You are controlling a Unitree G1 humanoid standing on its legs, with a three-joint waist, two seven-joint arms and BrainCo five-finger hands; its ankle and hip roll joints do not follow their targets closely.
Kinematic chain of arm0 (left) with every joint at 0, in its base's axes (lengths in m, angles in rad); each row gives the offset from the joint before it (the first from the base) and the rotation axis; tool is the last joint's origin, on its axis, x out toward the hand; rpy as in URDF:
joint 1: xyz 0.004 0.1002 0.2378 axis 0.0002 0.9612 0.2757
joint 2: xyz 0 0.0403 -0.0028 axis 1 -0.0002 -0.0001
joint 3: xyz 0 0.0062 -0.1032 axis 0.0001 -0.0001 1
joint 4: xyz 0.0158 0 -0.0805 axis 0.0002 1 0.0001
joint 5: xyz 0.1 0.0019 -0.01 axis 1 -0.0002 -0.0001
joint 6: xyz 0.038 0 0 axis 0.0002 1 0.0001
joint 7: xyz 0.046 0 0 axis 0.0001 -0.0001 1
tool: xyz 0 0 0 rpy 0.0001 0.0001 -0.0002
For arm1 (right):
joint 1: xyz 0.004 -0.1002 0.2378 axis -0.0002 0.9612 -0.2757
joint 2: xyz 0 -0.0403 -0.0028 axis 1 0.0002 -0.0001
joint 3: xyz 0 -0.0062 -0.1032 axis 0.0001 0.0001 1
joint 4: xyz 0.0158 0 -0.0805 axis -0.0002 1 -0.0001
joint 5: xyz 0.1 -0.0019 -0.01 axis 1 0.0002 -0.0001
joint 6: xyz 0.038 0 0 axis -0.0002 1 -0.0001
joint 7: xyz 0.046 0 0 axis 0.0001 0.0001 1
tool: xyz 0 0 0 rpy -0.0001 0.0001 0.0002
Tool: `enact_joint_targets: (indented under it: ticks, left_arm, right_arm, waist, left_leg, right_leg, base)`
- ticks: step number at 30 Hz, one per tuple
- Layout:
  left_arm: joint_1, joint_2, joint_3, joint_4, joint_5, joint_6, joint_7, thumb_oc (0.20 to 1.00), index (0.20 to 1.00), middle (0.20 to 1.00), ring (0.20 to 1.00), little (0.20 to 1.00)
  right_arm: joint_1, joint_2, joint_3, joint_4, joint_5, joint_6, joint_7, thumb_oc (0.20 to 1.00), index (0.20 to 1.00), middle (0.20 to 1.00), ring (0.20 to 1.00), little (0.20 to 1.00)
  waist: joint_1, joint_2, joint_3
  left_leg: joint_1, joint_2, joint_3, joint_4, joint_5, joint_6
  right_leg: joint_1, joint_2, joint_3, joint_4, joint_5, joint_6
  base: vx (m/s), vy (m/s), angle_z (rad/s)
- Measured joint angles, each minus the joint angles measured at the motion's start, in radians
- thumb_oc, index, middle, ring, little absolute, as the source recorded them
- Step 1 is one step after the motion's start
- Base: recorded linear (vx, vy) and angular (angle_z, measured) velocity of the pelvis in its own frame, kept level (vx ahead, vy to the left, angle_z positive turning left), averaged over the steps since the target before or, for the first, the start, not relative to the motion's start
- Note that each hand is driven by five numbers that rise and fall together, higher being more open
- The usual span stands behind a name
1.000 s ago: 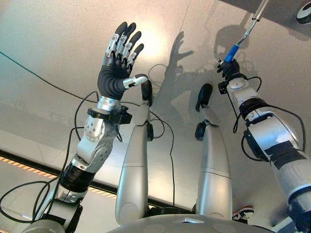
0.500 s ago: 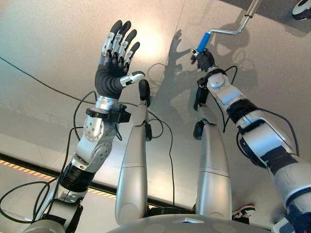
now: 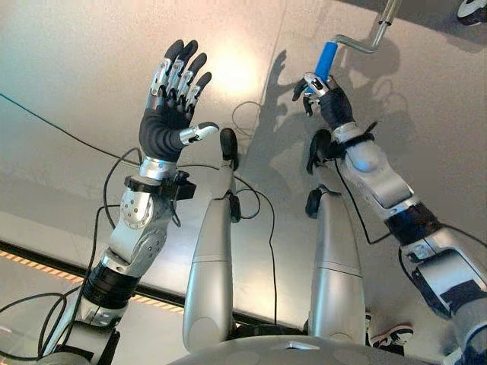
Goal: Raise the hospital bed
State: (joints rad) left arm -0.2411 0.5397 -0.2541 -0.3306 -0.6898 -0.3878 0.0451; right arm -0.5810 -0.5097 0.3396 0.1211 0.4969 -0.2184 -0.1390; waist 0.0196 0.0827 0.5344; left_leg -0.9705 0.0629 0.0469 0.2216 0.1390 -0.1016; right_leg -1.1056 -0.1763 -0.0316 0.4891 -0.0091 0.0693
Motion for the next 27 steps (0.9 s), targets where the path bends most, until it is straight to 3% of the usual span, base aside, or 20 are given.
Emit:
enact_joint_targets:
  ticks: [5, 14, 18, 23, 27]
  left_arm:
    - [0.023, 0.0, 0.004, -0.001, 0.0, -0.001, -0.04, 1.0, 1.0, 1.0, 1.0, 1.0]
    - [0.053, -0.012, 0.056, -0.014, -0.001, 0.0, -0.072, 1.0, 1.0, 1.0, 1.0, 1.0]
    - [0.056, -0.023, 0.078, -0.029, -0.001, 0.0, -0.074, 1.0, 1.0, 1.0, 1.0, 1.0]
    - [0.057, -0.025, 0.084, -0.051, -0.001, 0.0, -0.074, 1.0, 1.0, 1.0, 1.0, 1.0]
    - [0.061, -0.019, 0.088, -0.065, -0.001, 0.0, -0.071, 1.0, 1.0, 1.0, 1.0, 1.0]
  right_arm:
    - [0.078, 0.067, -0.08, -0.042, 0.109, -0.044, 0.043, 0.2, 0.2, 0.2, 0.2, 0.2]
    - [0.193, 0.122, -0.186, -0.068, 0.125, -0.097, 0.029, 0.2, 0.2, 0.2, 0.2, 0.2]
    - [0.201, 0.154, -0.241, -0.048, 0.122, -0.105, -0.029, 0.2, 0.2, 0.2, 0.2, 0.2]
    - [0.201, 0.148, -0.268, -0.013, 0.07, -0.107, -0.102, 0.2, 0.2, 0.2, 0.2, 0.2]
    - [0.203, 0.113, -0.273, 0.049, -0.112, -0.106, -0.203, 0.2, 0.2, 0.2, 0.2, 0.2]
  waist:
    - [-0.007, 0.0, 0.0]
    - [-0.037, -0.005, 0.002]
    - [-0.062, -0.01, 0.003]
    - [-0.063, -0.017, 0.005]
    - [-0.066, -0.042, 0.005]
  left_leg:
    - [0.021, -0.005, 0.007, -0.023, 0.002, 0.003]
    - [0.057, -0.012, 0.009, -0.035, -0.002, 0.01]
    - [0.067, -0.012, 0.014, -0.034, -0.004, 0.014]
    - [0.077, -0.013, 0.024, -0.035, -0.009, 0.02]
    - [0.084, -0.015, 0.032, -0.036, -0.014, 0.027]
  right_leg:
    - [0.012, 0.0, 0.012, -0.012, -0.001, 0.005]
    - [0.058, -0.003, 0.015, -0.045, 0.004, 0.017]
    - [0.072, -0.002, 0.02, -0.059, 0.014, 0.022]
    - [0.093, -0.002, 0.025, -0.087, 0.025, 0.029]
    - [0.109, -0.003, 0.03, -0.112, 0.035, 0.036]
  base:
    - [0.0, -0.013, -0.01]
    - [0.0, -0.028, 0.0]
    - [0.0, -0.017, -0.02]
    - [0.0, -0.016, -0.03]
    - [0.0, -0.009, -0.02]
